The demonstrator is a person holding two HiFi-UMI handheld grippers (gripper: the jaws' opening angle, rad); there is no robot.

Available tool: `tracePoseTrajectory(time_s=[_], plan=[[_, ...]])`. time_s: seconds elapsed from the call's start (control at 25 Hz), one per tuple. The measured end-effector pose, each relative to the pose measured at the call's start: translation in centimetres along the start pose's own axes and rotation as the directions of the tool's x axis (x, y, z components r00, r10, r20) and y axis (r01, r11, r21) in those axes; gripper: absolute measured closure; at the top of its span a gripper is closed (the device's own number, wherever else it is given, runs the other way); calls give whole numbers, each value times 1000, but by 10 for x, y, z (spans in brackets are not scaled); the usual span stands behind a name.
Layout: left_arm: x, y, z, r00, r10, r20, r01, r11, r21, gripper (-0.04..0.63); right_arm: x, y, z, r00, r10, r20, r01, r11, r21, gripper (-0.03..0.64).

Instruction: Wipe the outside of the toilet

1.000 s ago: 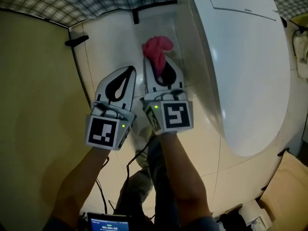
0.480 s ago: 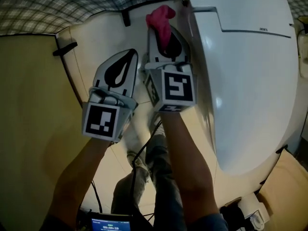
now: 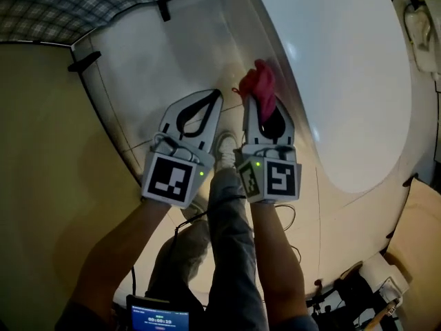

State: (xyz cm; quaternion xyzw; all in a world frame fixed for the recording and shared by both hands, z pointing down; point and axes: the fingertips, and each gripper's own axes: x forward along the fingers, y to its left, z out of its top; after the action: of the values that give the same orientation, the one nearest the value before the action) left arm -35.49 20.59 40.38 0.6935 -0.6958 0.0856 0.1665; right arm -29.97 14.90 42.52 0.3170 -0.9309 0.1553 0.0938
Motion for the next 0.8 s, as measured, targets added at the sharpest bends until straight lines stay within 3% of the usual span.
tracePoseTrajectory(time_s=[0.16, 0.36, 0.52, 0.8], plan=[[-14, -51, -18, 997, -65, -37, 65, 998, -10, 583, -64, -21, -15, 998, -49, -40, 49, 999, 2, 532], [-13, -59, -27, 997, -54, -47, 53, 998, -38, 583, -79, -26, -24, 997, -45, -61, 45, 999, 1, 532], [6, -33, -21, 999, 2, -51, -5, 997, -72, 582, -32, -8, -19, 996, 52, -70, -54, 998, -25, 532], [49, 81, -16, 981, 193, -34, -196, 973, -125, 583, 124, 30, -23, 981, 165, -105, -166, 986, 4, 532]])
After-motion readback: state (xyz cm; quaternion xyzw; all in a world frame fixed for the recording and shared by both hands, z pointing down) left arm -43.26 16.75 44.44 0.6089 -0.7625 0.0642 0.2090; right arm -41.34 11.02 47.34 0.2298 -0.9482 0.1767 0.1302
